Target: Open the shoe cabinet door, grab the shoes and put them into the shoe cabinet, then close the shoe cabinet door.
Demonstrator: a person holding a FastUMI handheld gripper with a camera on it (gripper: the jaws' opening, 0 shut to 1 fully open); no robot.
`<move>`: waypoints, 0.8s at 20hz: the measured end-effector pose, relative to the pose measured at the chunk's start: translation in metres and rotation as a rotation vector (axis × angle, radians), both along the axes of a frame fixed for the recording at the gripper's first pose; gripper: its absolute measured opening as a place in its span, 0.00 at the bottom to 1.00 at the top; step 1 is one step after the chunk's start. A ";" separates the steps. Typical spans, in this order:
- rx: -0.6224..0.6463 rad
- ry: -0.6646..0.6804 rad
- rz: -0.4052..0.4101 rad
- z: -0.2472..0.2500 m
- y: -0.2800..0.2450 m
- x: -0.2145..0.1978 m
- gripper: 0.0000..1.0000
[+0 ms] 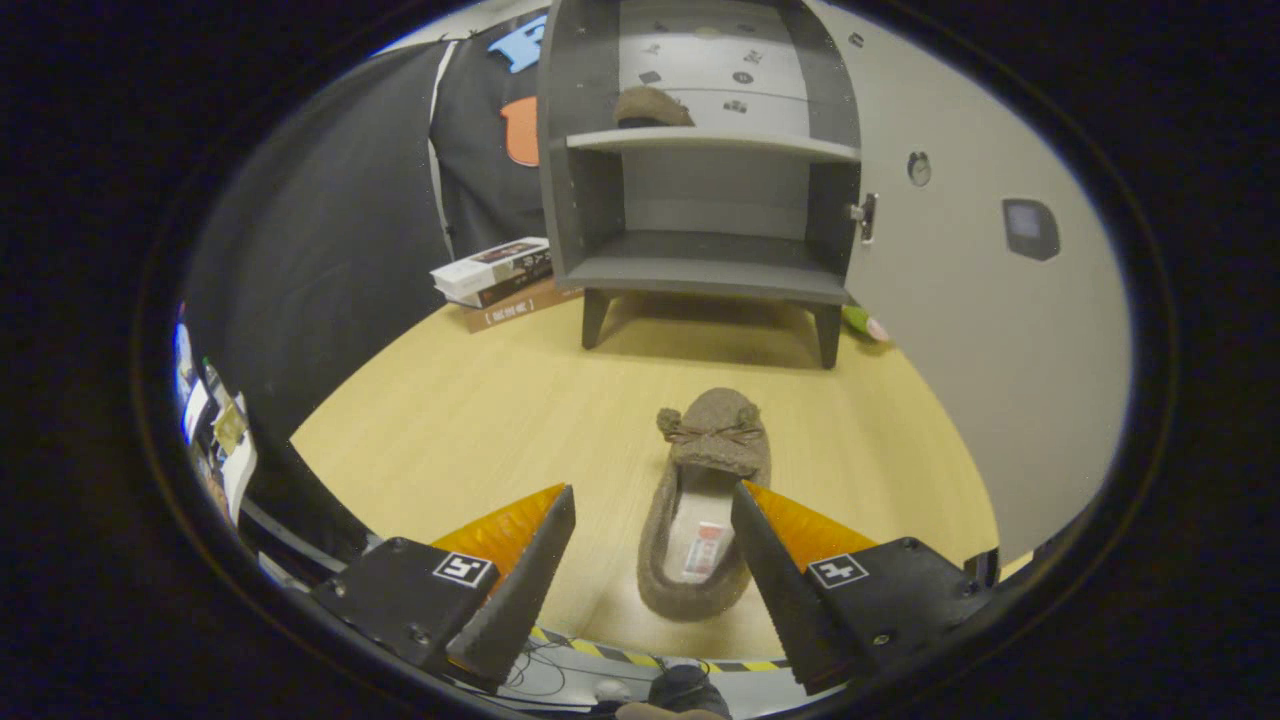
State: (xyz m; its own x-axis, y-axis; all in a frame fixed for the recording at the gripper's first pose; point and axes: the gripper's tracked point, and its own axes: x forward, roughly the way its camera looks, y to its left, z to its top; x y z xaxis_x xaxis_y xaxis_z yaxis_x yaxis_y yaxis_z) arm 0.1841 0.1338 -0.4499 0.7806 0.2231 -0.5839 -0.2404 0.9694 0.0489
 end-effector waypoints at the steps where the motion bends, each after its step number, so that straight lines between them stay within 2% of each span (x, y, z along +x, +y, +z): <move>1: 0.004 0.028 -0.003 -0.012 0.004 0.011 0.99; 6: 0.042 0.130 -0.038 -0.050 0.017 0.060 0.99; 12: 0.018 0.156 -0.056 -0.061 0.021 0.087 0.98; 14: 0.005 0.158 -0.068 -0.063 0.016 0.097 0.87; 16: -0.005 0.160 -0.081 -0.063 0.010 0.100 0.68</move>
